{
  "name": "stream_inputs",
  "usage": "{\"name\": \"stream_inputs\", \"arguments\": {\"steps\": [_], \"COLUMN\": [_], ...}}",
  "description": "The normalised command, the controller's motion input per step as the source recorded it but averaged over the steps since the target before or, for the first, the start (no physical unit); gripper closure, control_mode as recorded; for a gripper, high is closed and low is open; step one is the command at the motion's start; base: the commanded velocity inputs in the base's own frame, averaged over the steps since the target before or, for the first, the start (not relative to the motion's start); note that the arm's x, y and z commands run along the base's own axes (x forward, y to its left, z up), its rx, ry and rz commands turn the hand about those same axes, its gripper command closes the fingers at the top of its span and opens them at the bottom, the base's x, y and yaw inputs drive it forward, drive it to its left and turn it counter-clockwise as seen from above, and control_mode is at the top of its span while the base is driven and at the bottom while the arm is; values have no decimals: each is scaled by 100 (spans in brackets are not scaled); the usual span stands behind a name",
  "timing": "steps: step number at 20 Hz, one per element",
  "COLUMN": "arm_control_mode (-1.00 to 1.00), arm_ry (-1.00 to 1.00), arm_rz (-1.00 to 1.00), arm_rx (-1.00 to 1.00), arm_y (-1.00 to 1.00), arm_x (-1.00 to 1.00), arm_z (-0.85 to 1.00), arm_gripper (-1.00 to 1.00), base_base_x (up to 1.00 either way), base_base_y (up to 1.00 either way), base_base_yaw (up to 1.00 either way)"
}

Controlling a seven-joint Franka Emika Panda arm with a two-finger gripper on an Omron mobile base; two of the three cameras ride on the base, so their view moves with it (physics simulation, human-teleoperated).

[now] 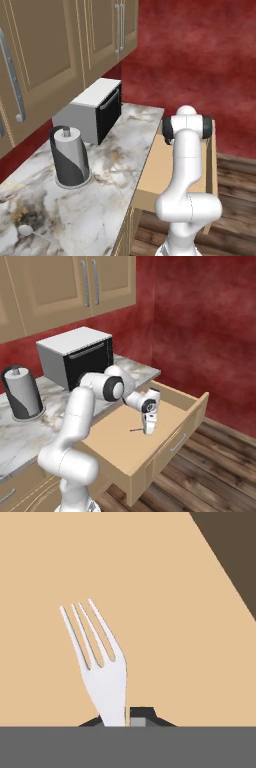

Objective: Organize the utensils by type. Pick up the wooden spoons from the counter and place them in the open cabinet. Then pick up the metallic utensils from the counter and place them in the open drawer.

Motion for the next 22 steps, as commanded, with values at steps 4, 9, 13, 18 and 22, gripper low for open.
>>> {"name": "stream_inputs", "arguments": {"steps": [4, 9, 13, 18, 22], "arm_control_mode": [-100, -100, -100, -100, -100], "arm_ry": [0, 0, 0, 0, 0], "arm_rz": [0, 0, 0, 0, 0], "arm_rx": [0, 0, 0, 0, 0], "arm_y": [8, 12, 7, 0, 0], "arm_x": [31, 7, 2, 8, 0], "arm_z": [-16, -33, -23, 17, 75], "arm_gripper": [100, -100, -100, -100, -100], "base_base_x": [0, 0, 0, 0, 0], "base_base_y": [0, 0, 0, 0, 0], "base_base_yaw": [0, 0, 0, 0, 0]}}
